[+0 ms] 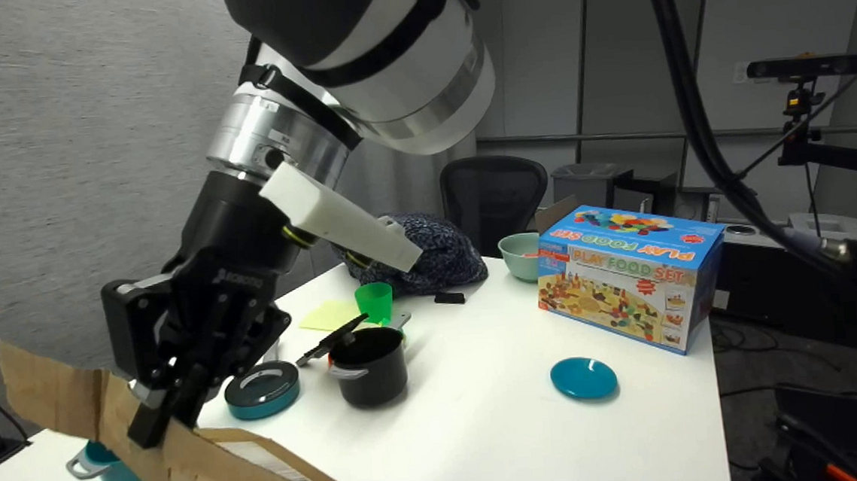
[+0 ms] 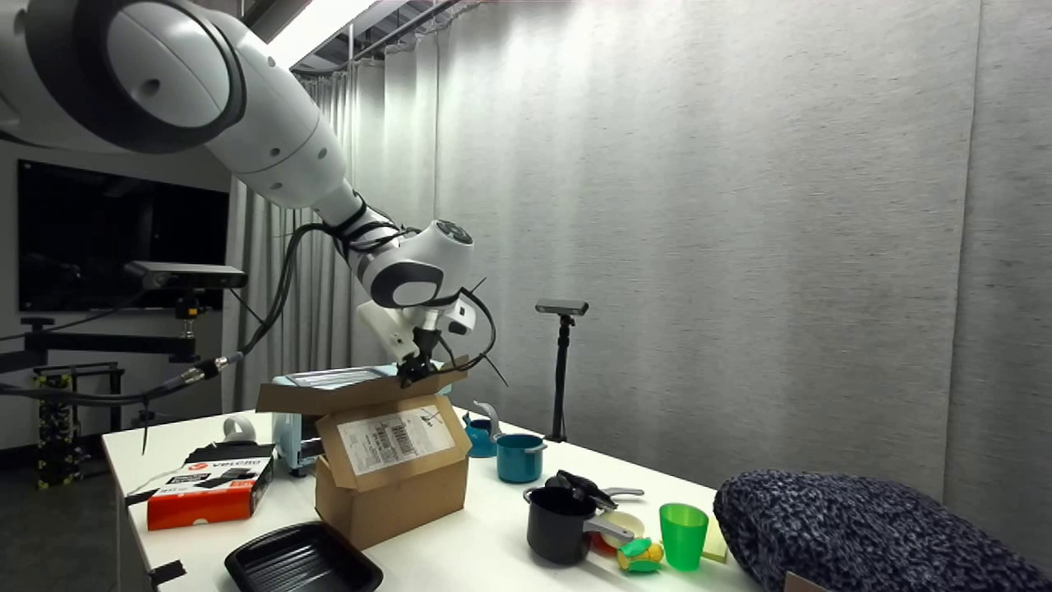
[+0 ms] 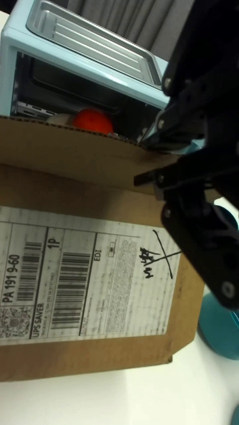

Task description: Close the box

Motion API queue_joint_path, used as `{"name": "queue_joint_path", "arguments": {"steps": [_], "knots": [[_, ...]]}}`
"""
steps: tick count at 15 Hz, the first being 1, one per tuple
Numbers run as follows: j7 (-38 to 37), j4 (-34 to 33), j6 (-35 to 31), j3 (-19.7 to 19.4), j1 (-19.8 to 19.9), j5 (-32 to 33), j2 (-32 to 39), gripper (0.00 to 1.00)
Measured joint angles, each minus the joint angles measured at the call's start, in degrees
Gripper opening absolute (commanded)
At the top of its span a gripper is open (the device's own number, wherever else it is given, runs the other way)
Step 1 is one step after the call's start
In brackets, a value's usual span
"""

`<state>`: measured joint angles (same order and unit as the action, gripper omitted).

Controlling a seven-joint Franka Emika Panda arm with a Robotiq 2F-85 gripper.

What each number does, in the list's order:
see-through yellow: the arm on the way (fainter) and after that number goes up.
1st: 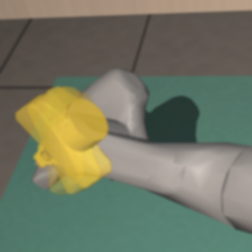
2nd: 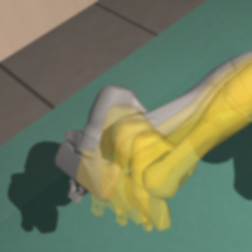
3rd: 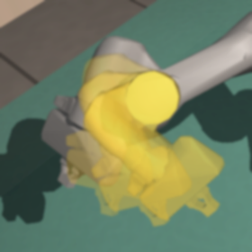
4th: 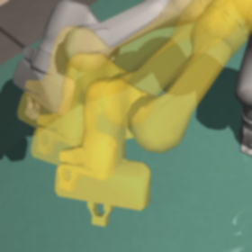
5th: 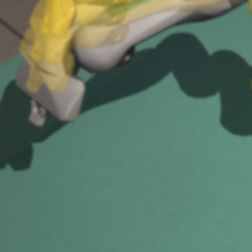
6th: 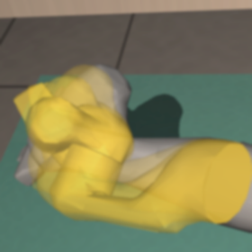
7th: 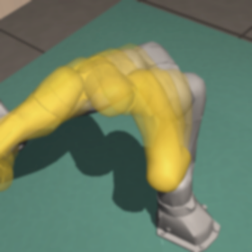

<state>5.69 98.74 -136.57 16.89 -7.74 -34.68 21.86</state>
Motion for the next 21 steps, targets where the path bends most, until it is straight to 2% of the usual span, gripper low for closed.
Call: {"name": "queue_joint_path", "arguments": {"steps": [5, 7, 16, 21], "knots": [[1.88, -0.17, -0.82, -0.26, 0.06, 0.32, -0.01, 0.89], [2.76, -0.49, -0.78, -0.55, 0.10, 1.70, -0.20, 1.00], [5.11, -8.49, 0.05, -1.04, 0.96, 4.54, -0.34, 1.00], [4.91, -12.85, 15.52, -4.58, 1.38, 14.70, -1.49, 1.00]]}}
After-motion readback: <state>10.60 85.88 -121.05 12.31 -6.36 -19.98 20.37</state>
